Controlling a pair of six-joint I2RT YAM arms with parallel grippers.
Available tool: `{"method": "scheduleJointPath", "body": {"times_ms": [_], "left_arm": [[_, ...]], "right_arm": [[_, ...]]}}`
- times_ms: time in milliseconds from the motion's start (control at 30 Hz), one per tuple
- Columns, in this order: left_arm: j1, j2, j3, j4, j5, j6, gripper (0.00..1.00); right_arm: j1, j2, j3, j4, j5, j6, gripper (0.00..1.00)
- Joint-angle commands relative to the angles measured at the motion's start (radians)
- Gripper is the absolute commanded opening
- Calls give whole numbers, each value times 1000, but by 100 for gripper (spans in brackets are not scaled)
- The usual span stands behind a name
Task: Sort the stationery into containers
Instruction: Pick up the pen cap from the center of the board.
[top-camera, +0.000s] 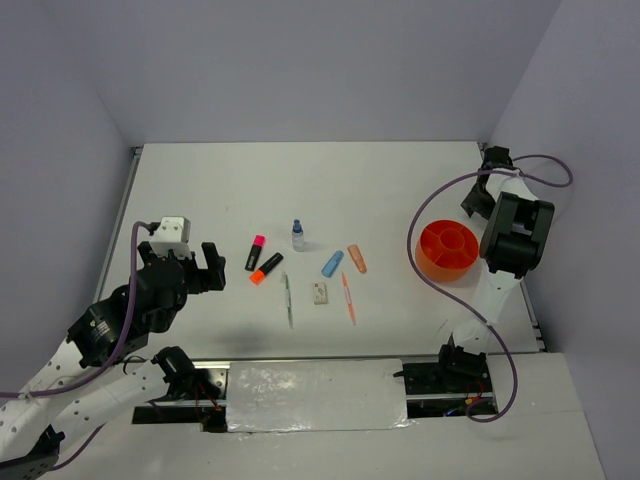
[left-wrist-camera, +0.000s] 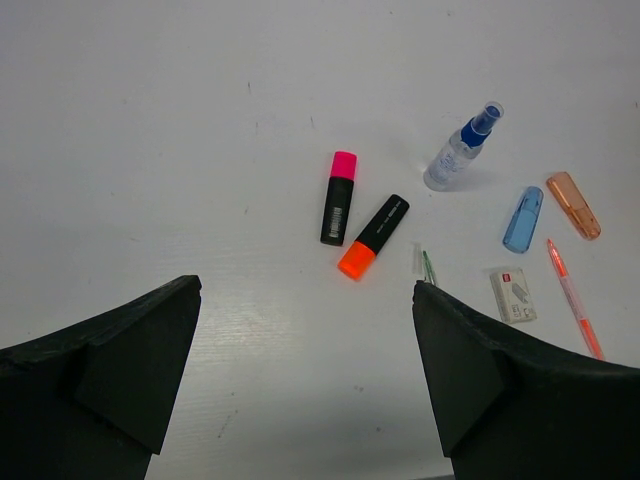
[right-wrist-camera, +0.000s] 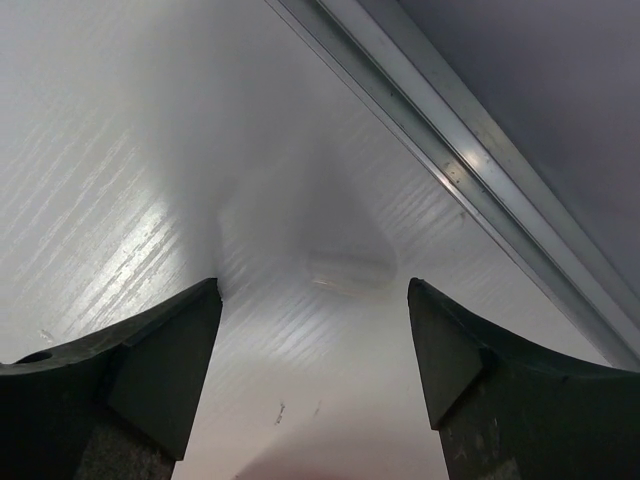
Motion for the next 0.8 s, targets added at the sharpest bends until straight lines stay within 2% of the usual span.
{"method": "scheduleJointPath", "body": {"times_ms": [0, 233, 333, 767], "left_arm": [[3, -8, 1, 40, 6, 29, 99], [3, -11, 1, 40, 1, 31, 99], [3, -15, 1, 42, 1, 31, 99], [1, -32, -1, 45, 1, 31, 99]], "right_arm": [[-32, 47, 43, -10, -48, -12, 81], [-32, 39, 18, -7, -60, -6, 76], [-29, 33, 6, -9, -60, 4, 69], [-47, -10, -67, -13, -52, 16, 62]]}}
